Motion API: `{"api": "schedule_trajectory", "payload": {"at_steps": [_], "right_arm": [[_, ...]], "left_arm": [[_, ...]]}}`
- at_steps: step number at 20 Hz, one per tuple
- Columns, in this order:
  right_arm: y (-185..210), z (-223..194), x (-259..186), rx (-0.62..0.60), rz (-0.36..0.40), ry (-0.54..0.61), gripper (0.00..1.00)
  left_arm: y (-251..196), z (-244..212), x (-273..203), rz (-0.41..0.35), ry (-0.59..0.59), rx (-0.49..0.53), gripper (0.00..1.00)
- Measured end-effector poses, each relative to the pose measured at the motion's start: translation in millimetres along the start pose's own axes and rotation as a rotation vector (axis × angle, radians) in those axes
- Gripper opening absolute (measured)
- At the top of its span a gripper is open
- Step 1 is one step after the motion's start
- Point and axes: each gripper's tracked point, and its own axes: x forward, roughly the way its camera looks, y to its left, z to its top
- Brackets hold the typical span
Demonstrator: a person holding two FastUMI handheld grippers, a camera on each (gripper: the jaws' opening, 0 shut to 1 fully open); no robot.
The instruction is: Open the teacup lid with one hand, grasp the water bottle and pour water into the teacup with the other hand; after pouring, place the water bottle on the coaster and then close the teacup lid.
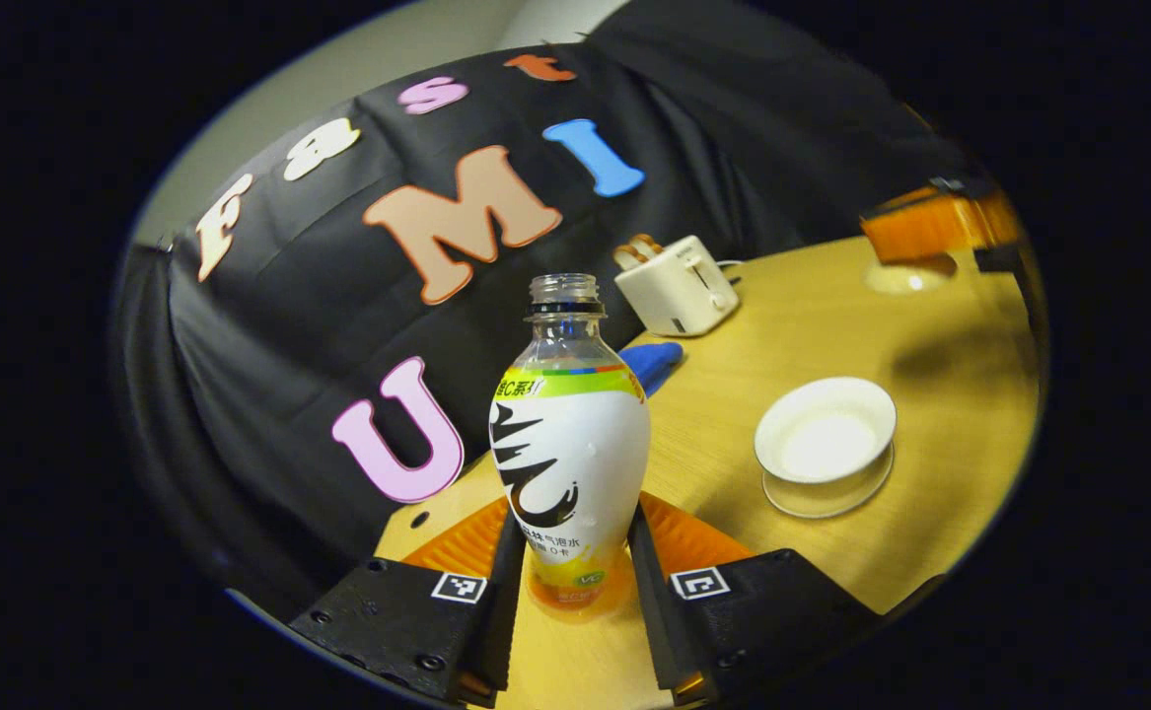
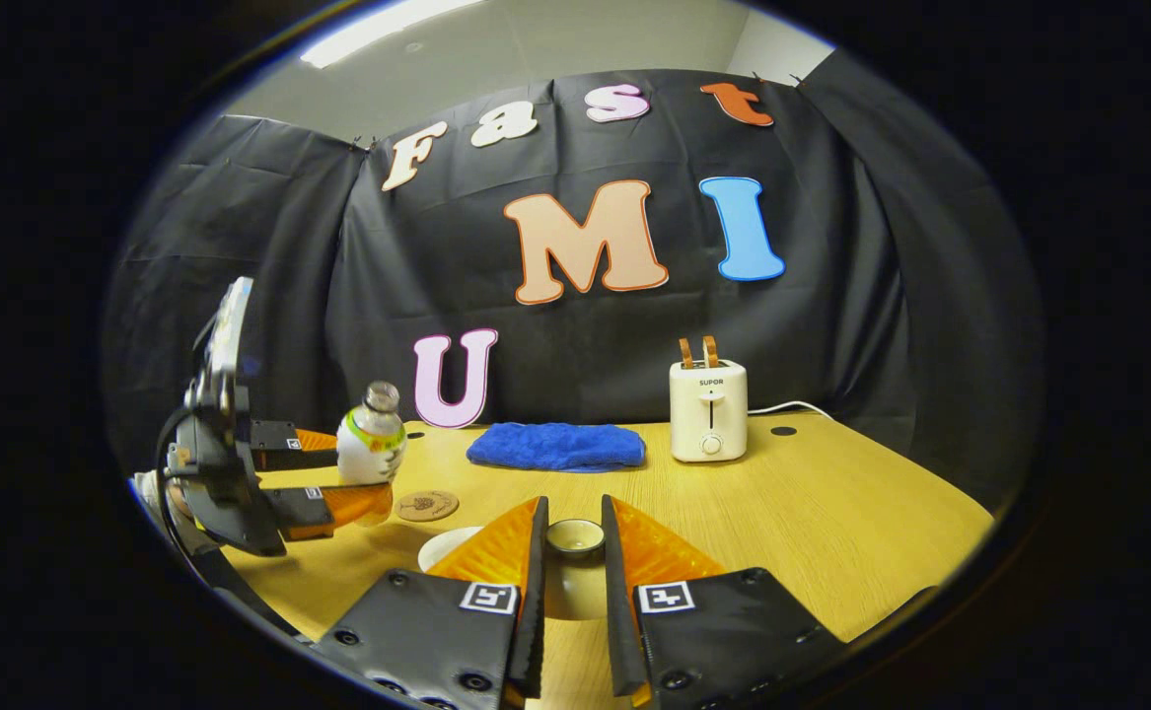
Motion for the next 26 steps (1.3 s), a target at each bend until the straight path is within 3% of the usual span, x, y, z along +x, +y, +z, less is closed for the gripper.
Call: {"api": "schedule_trajectory", "payload": {"at_steps": [1, 2, 10, 14, 26], "right_arm": [[0.7, 0.5, 0.0, -0.003, 0.001, 0.0, 0.28], [0.7, 0.6, 0.6, -0.006, 0.001, 0.001, 0.32], [-0.3, -1.4, 0.6, 0.003, 0.0, 0.007, 0.3], [-2.3, -3.9, 3.2, 0.001, -0.005, 0.01, 0.3], [-7.2, -14.5, 8.2, 0.002, -0.016, 0.037, 0.3]], "left_arm": [[5.3, 3.5, 2.3, 0.01, -0.016, -0.062, 0.53], [4.6, 2.7, 4.5, 0.007, -0.014, -0.112, 0.53], [41.1, 6.6, 27.2, 0.056, -0.078, -0.427, 0.53], [59.7, 7.5, 44.0, 0.106, -0.131, -0.478, 0.53], [57.5, -14.7, 86.0, 0.084, -0.084, -0.559, 0.55]]}}
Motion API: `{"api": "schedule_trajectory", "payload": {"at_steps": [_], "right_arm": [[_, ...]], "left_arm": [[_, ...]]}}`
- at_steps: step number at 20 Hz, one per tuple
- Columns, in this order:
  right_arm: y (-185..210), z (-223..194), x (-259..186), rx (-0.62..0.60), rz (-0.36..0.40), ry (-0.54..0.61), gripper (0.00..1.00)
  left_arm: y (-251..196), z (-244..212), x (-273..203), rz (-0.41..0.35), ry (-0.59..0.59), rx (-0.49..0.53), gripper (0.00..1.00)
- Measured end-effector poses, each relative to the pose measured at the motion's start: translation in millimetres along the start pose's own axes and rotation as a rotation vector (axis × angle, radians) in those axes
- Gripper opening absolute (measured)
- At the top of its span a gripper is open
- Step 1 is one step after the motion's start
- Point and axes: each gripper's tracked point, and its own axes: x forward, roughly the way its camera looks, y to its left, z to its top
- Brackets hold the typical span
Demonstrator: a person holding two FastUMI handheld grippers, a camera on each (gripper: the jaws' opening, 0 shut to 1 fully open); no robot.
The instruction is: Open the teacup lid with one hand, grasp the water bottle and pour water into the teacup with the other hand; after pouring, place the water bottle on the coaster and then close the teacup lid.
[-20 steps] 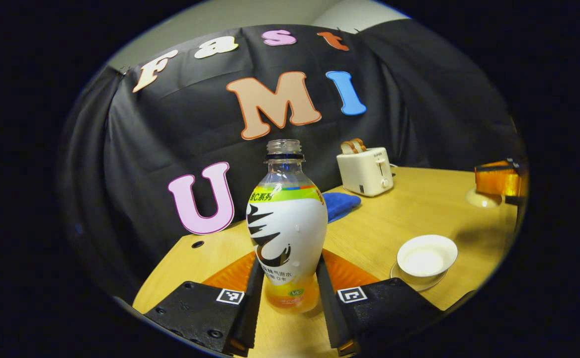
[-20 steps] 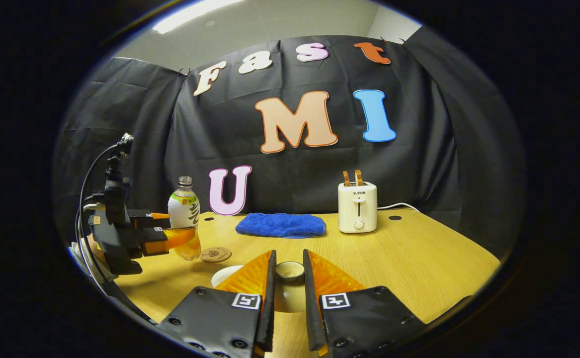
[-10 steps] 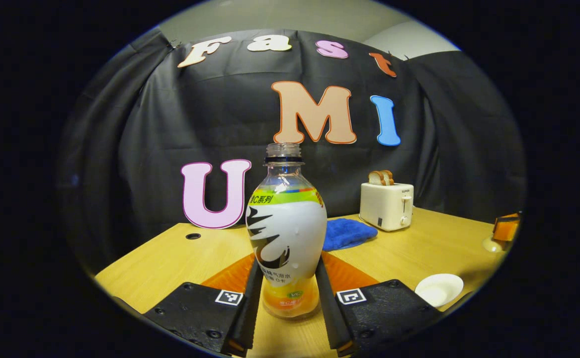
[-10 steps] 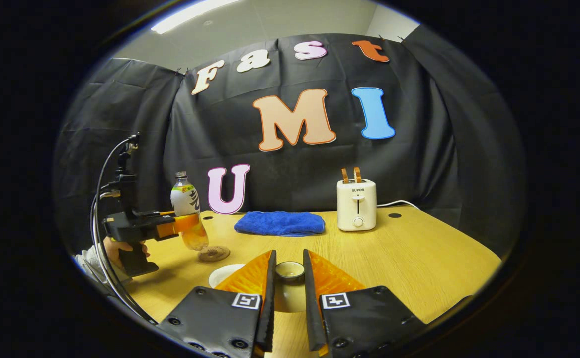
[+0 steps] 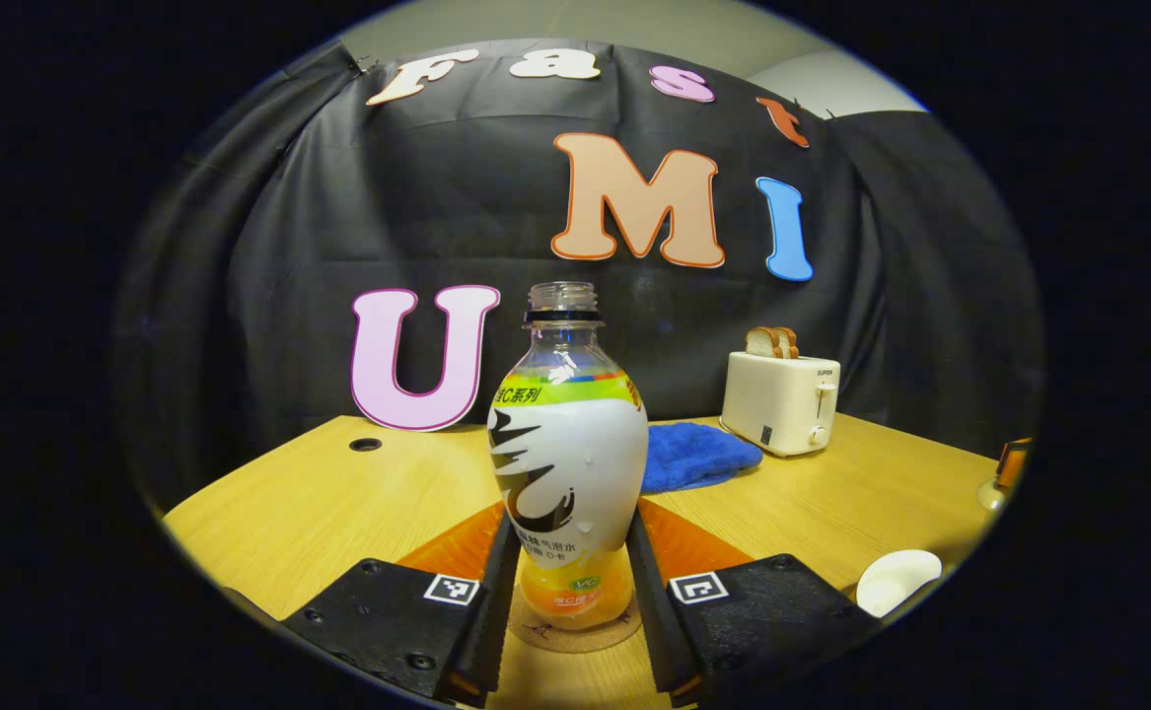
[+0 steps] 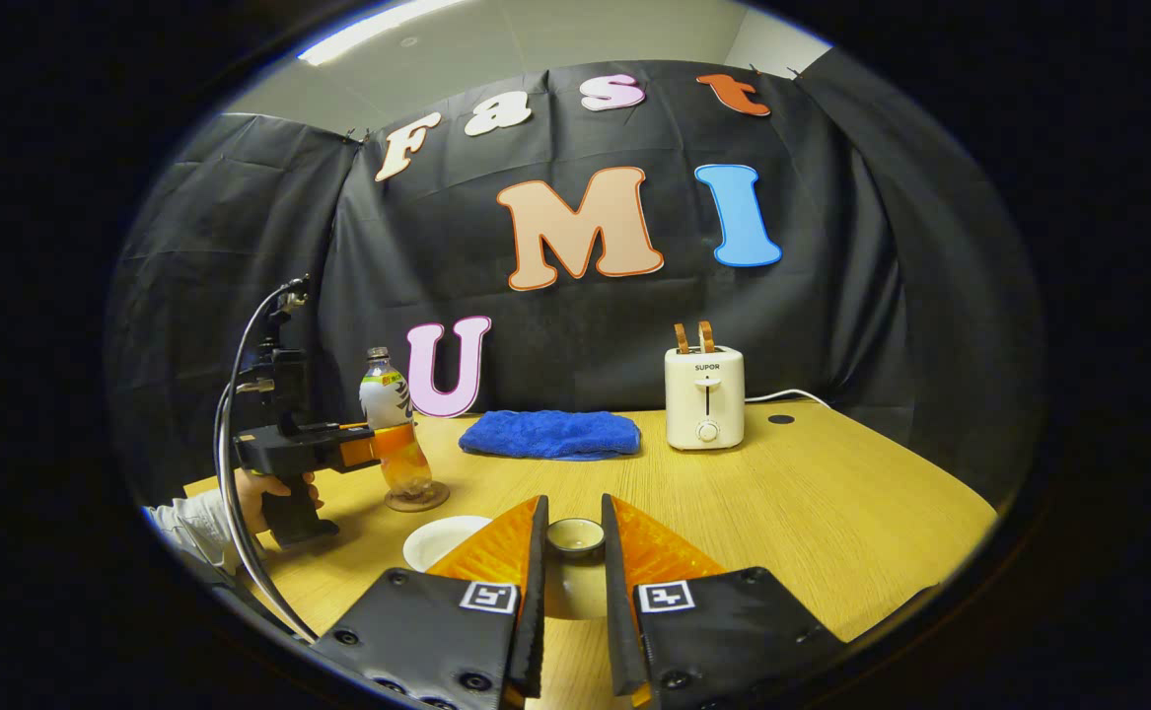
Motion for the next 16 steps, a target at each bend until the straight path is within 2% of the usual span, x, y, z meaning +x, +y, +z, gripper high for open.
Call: {"api": "schedule_trajectory", "payload": {"at_steps": [5, 6, 9, 11, 13, 15, 16], "right_arm": [[1.2, -1.5, 0.4, -0.002, 0.001, 0.002, 0.29], [1.9, -2.1, 1.0, -0.003, 0.002, 0.003, 0.32], [5.0, -4.0, 1.3, -0.006, 0.008, 0.009, 0.28], [4.8, -6.7, 2.4, -0.007, 0.008, 0.016, 0.3], [4.8, -6.5, 3.3, -0.008, 0.008, 0.014, 0.3], [6.7, -7.3, 2.9, -0.006, 0.011, 0.015, 0.29], [7.4, -8.6, 3.6, -0.005, 0.012, 0.017, 0.32]], "left_arm": [[0.7, -2.2, -0.9, -0.007, 0.019, -0.009, 0.57], [-1.8, -4.1, -1.5, -0.013, 0.026, -0.007, 0.57], [-4.6, -2.8, -2.8, -0.01, 0.023, -0.009, 0.66], [-2.6, -2.5, -2.8, 0.002, 0.022, -0.006, 0.69], [1.1, -2.5, -5.7, 0.005, 0.027, -0.004, 0.75], [1.9, -5.8, -11.6, 0.009, 0.033, 0.009, 0.9], [0.9, -8.0, -13.2, 0.01, 0.039, 0.015, 1.0]]}}
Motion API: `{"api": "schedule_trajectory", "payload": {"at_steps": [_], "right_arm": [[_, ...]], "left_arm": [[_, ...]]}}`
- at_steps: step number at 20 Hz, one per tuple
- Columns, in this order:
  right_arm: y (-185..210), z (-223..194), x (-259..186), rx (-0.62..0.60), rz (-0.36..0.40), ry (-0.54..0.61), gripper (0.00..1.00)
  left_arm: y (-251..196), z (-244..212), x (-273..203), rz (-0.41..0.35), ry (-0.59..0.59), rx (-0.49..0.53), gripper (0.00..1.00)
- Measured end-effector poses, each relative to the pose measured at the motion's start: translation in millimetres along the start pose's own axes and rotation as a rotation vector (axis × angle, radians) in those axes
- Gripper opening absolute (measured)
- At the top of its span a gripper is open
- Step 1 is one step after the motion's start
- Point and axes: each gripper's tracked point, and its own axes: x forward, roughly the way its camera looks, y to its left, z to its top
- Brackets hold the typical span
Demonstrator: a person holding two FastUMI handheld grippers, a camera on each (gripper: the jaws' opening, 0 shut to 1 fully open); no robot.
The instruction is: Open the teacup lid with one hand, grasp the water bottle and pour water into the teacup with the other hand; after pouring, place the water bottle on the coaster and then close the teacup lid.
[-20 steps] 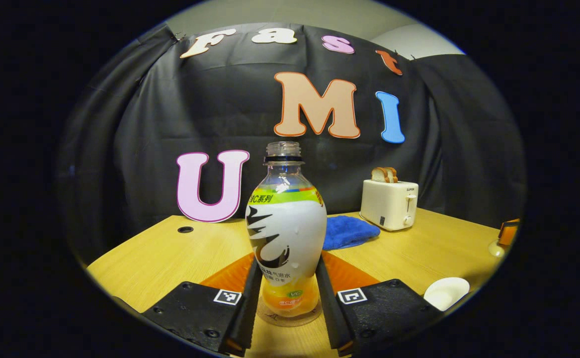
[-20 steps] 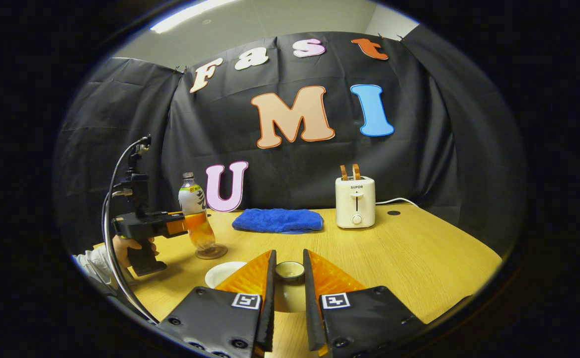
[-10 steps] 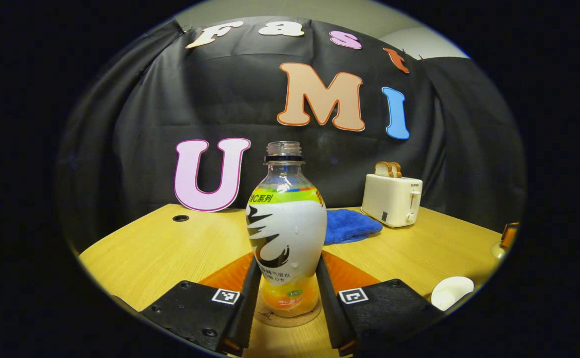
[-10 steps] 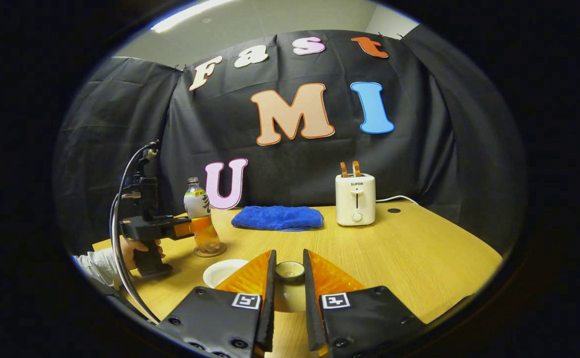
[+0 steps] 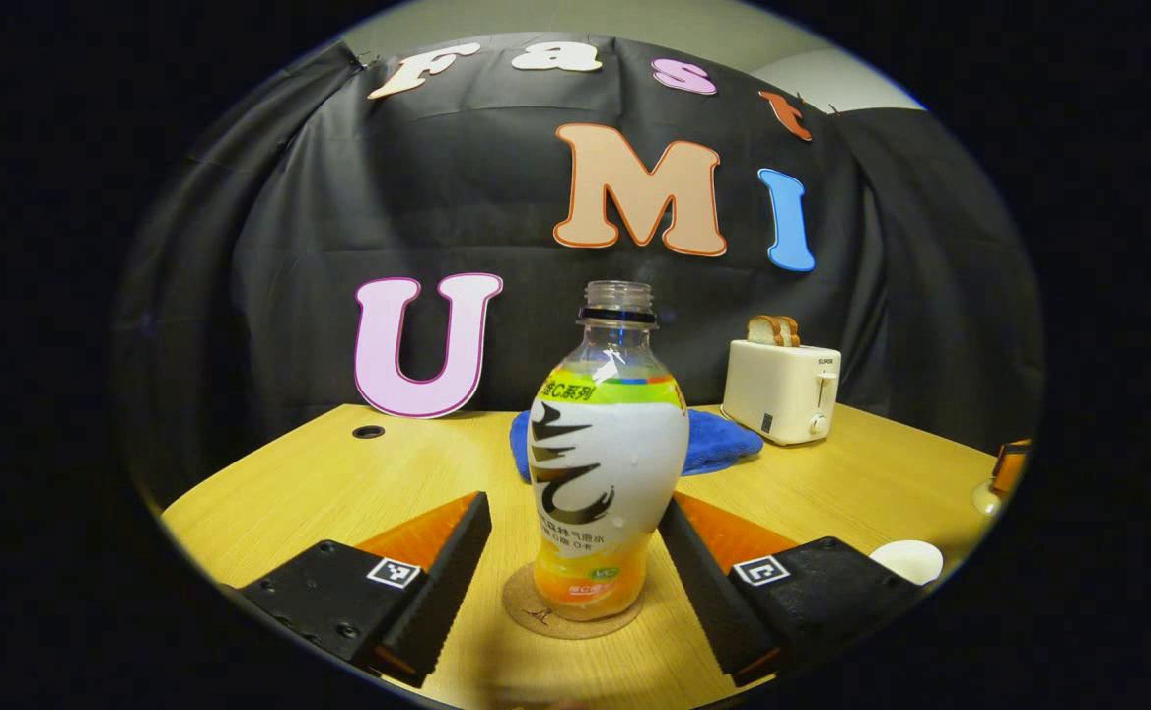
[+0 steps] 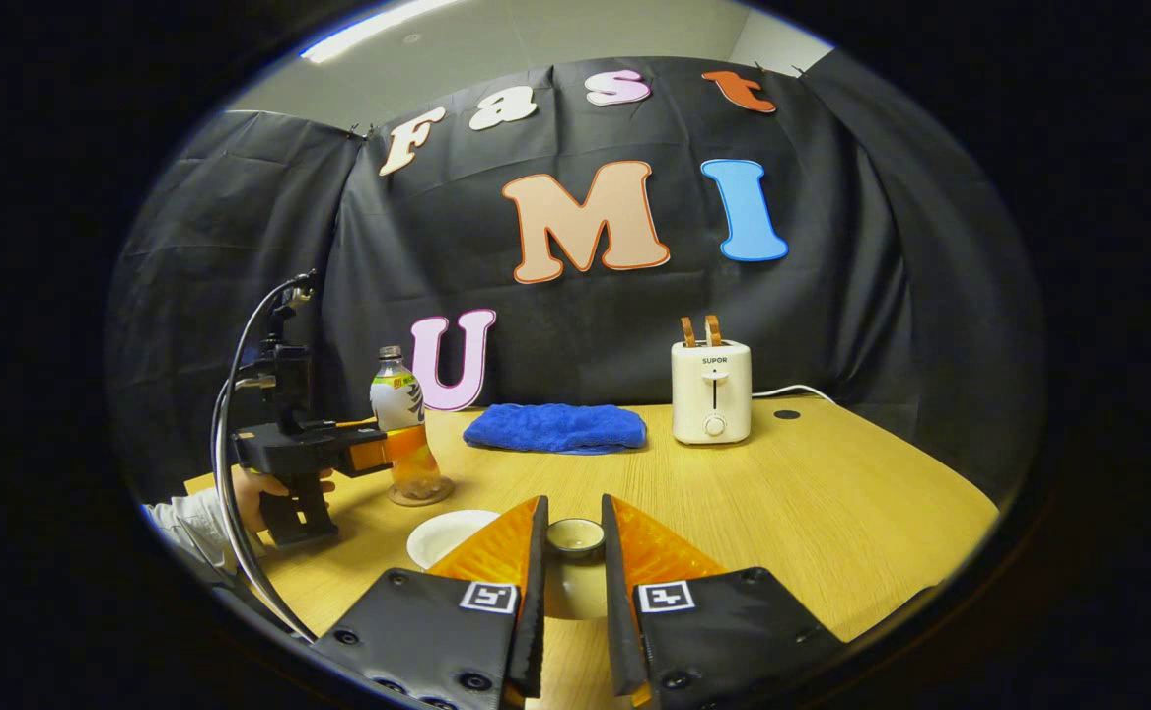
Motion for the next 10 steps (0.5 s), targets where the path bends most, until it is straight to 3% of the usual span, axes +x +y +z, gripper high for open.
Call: {"api": "schedule_trajectory", "payload": {"at_steps": [10], "right_arm": [[14.6, -6.2, 4.7, -0.005, 0.024, 0.002, 0.32]], "left_arm": [[12.7, 14.8, -47.8, 0.029, -0.061, 0.047, 0.98]]}}
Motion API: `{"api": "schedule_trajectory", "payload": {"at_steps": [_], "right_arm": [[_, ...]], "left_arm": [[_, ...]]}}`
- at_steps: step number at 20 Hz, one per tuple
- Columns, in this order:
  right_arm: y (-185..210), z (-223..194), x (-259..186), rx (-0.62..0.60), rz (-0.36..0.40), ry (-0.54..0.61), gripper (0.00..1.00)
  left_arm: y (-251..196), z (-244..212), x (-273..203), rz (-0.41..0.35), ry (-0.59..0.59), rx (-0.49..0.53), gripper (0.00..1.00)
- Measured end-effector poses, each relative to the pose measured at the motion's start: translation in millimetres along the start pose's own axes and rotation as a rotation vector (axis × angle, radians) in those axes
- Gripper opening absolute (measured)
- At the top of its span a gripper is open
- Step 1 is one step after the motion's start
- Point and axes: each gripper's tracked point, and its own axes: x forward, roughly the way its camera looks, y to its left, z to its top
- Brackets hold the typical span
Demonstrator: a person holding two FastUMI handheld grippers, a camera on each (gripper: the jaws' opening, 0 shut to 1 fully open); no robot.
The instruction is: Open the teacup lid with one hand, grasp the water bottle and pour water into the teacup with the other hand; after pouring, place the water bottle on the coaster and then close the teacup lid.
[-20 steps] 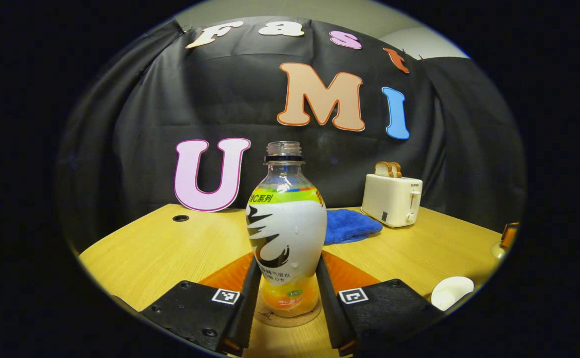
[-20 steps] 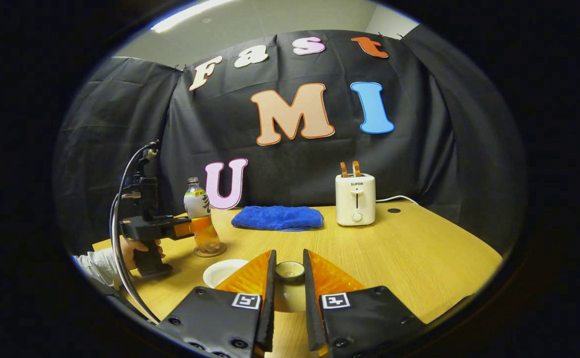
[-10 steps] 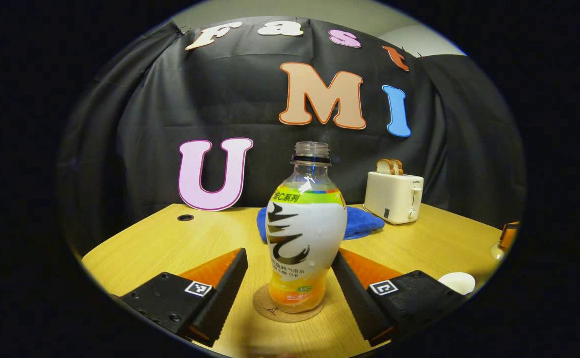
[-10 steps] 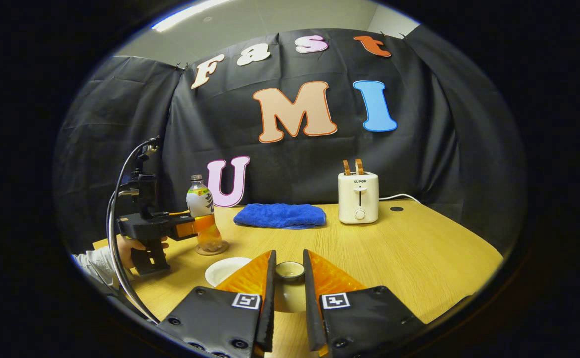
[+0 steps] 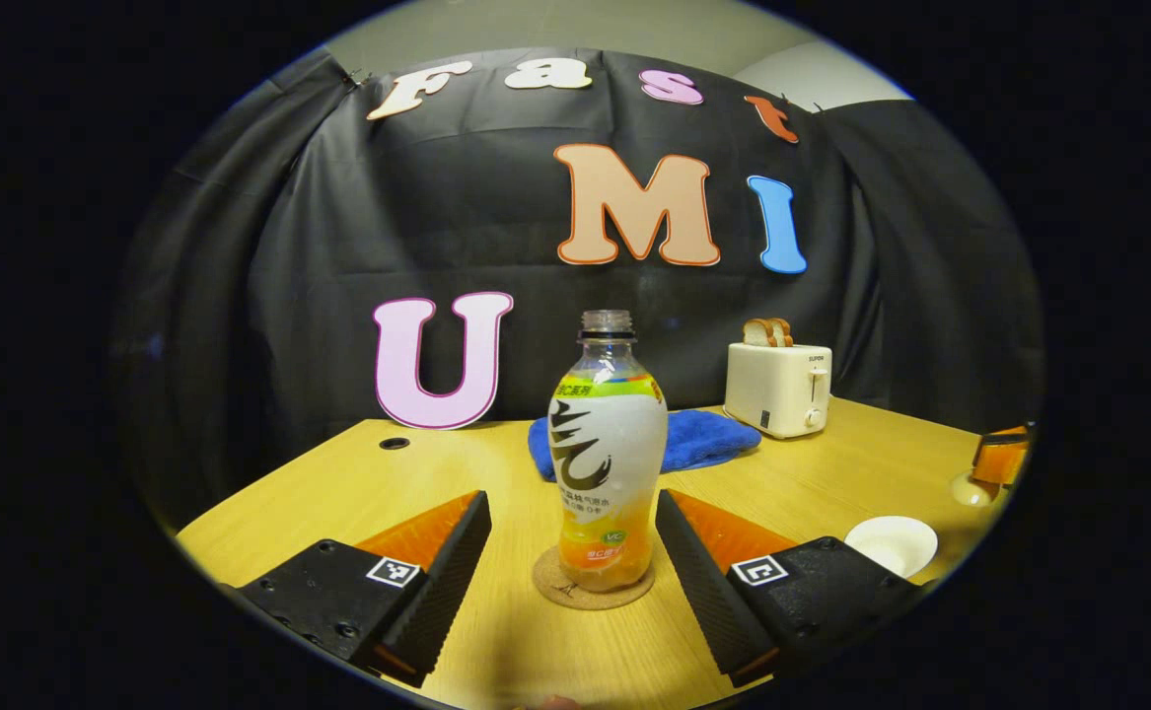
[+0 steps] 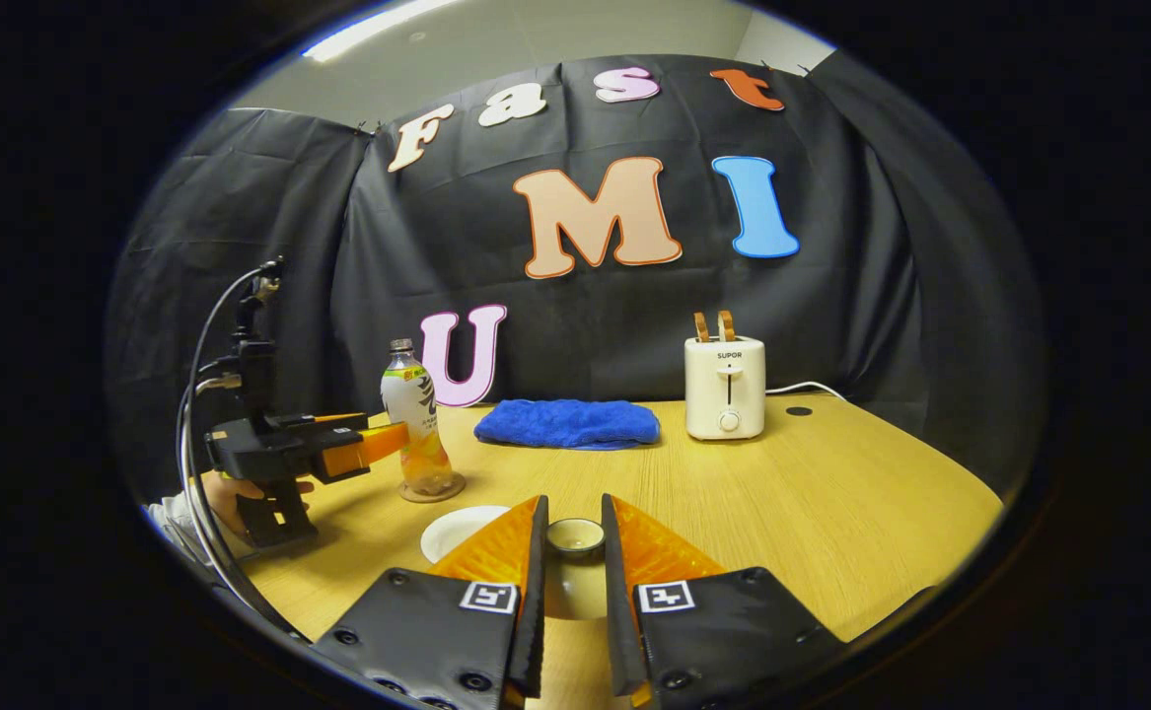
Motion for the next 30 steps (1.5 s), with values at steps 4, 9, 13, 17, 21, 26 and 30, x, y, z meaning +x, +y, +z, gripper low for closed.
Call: {"api": "schedule_trajectory", "payload": {"at_steps": [4, 9, 13, 17, 21, 26, 30], "right_arm": [[9.4, 0.4, 5.1, 0.017, 0.019, -0.002, 0.31], [34.2, -5.7, 18.8, 0.027, 0.066, 0.016, 0.3], [57.8, -6.1, 31.3, 0.015, 0.108, 0.017, 0.28], [73.0, -9.4, 40.5, -0.001, 0.128, 0.02, 0.3], [81.0, -14.2, 47.0, -0.019, 0.126, 0.02, 0.3], [83.0, -25.2, 57.0, -0.058, 0.104, 0.037, 0.28], [80.7, -26.5, 59.8, -0.08, 0.08, 0.024, 0.28]], "left_arm": [[1.2, 13.4, -26.4, 0.007, -0.05, 0.019, 0.98], [14.2, 25.4, -52.8, 0.052, -0.08, 0.058, 0.98], [24.0, 28.6, -67.1, 0.082, -0.097, 0.078, 0.99], [27.3, 22.0, -74.2, 0.088, -0.085, 0.07, 0.97], [28.9, 18.9, -78.5, 0.086, -0.086, 0.055, 0.98], [31.4, 13.2, -80.7, 0.084, -0.084, 0.043, 0.98], [32.1, 12.3, -82.0, 0.082, -0.088, 0.037, 0.98]]}}
